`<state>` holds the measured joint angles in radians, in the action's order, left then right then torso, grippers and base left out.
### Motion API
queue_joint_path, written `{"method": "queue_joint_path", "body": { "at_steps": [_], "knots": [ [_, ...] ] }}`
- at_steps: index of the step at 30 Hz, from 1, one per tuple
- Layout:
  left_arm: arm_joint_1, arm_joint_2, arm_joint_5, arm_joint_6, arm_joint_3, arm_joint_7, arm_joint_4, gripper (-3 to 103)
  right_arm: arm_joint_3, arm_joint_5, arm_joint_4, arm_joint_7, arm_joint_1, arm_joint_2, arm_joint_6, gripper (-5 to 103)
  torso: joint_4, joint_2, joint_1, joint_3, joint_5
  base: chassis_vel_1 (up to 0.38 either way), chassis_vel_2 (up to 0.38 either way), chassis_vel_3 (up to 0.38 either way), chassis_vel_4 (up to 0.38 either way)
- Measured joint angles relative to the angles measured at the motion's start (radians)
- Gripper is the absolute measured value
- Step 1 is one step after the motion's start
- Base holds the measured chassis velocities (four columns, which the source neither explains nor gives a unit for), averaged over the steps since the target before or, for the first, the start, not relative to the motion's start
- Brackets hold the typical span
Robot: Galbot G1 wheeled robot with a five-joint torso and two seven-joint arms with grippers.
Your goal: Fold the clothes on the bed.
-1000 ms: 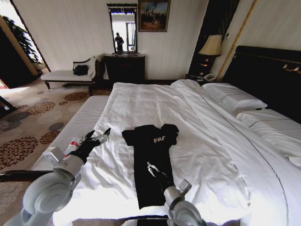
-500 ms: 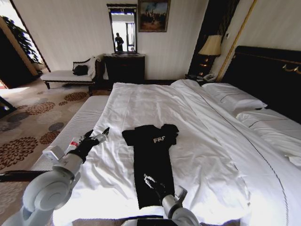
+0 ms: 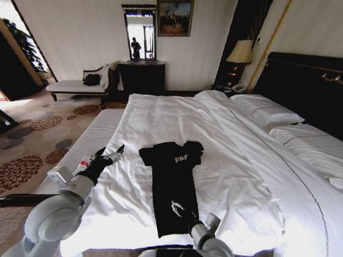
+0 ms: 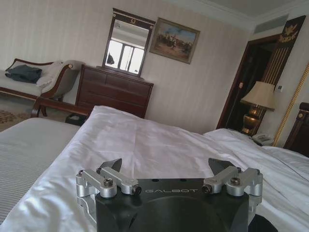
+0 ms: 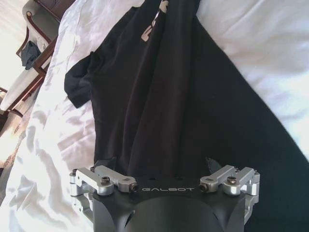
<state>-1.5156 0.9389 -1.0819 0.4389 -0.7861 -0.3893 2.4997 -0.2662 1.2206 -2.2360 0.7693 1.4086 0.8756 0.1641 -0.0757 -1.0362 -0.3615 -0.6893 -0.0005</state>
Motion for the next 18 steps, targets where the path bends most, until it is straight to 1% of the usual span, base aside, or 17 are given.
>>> {"method": "queue_joint_path", "body": {
  "at_steps": [4, 7, 10, 12, 16, 17, 18],
  "knots": [
    [-0.019, 0.001, 0.002, -0.001, -0.022, 0.0, 0.0, 100, -0.015, 0.027, 0.003, -0.003, -0.023, 0.024, -0.004, 100, 0.0003, 0.0, 0.0, 0.0, 0.0001, 0.0, 0.0, 0.0, 0.0],
    [-0.025, 0.001, 0.002, -0.001, -0.033, 0.0, 0.0, 100, -0.016, 0.033, -0.004, -0.004, -0.025, 0.026, -0.003, 101, 0.0003, 0.0, 0.0, 0.0, 0.0, 0.0, 0.0, 0.0, 0.0],
    [-0.03, 0.002, 0.001, -0.003, -0.044, 0.0, 0.0, 100, -0.018, 0.033, -0.011, -0.005, -0.02, 0.024, -0.003, 87, 0.0001, 0.0, 0.0, 0.0, -0.0001, 0.0, 0.0, 0.0, 0.0],
    [-0.032, 0.003, 0.0, -0.003, -0.047, 0.0, 0.001, 100, -0.017, 0.033, -0.011, -0.005, -0.018, 0.024, -0.002, 87, 0.0001, 0.0, 0.0, 0.0, -0.0001, 0.0, 0.0, 0.0, 0.0],
    [-0.041, 0.008, 0.002, -0.005, -0.05, 0.0, 0.001, 100, -0.009, 0.027, -0.014, -0.007, -0.011, 0.025, 0.002, 65, 0.0001, 0.0, 0.0, 0.0, -0.0001, 0.0, 0.0, 0.0, 0.0],
    [-0.041, 0.008, 0.002, -0.005, -0.05, 0.0, 0.001, 100, -0.009, 0.027, -0.014, -0.007, -0.011, 0.025, 0.002, 65, 0.0001, 0.0, 0.0, 0.0, -0.0001, 0.0, 0.0, 0.0, 0.0],
    [-0.042, 0.008, 0.003, -0.006, -0.05, 0.0, 0.001, 100, -0.008, 0.022, -0.014, -0.008, -0.01, 0.025, 0.003, 60, 0.0001, 0.0, 0.0, 0.0, -0.0001, 0.0, 0.0, 0.0, 0.0]
  ]
}}
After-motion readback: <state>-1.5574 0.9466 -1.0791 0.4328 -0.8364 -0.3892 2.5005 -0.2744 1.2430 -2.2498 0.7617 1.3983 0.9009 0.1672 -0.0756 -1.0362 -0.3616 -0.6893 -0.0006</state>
